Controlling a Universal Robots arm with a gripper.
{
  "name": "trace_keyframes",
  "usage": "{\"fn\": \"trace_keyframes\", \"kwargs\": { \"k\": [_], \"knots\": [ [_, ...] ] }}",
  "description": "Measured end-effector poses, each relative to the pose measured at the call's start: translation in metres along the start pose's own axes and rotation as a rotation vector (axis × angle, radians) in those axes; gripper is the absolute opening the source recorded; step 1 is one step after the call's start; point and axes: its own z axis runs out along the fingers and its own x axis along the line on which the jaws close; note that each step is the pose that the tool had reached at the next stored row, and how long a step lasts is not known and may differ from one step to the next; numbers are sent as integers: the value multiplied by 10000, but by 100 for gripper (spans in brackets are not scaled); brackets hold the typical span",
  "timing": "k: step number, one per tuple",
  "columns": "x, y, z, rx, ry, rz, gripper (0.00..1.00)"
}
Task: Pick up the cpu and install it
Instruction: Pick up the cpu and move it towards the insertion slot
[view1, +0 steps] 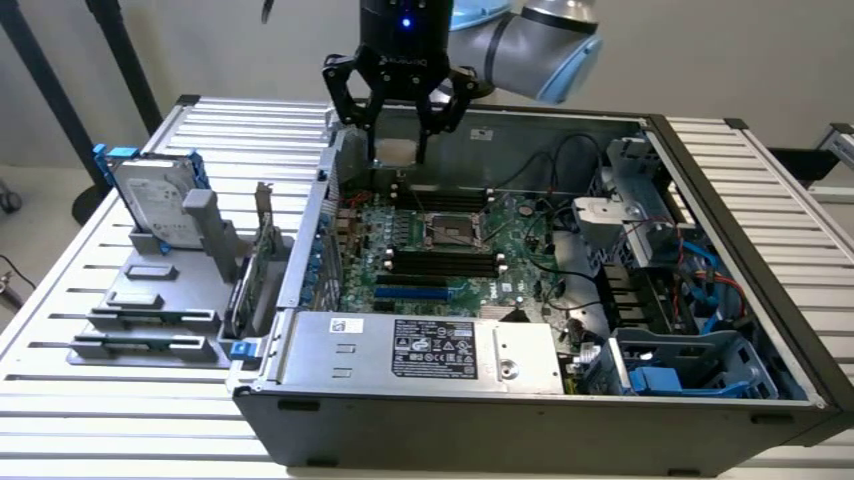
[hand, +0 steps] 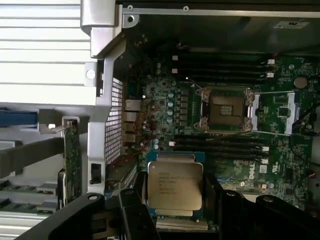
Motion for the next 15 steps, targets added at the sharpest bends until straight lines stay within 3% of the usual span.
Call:
{"fn": "trace_keyframes", "kwargs": {
  "k": [9,15],
  "knots": [
    [-413,204,147,1,1,0,55],
    [-567,258,250,0,0,-1,55]
  ]
}}
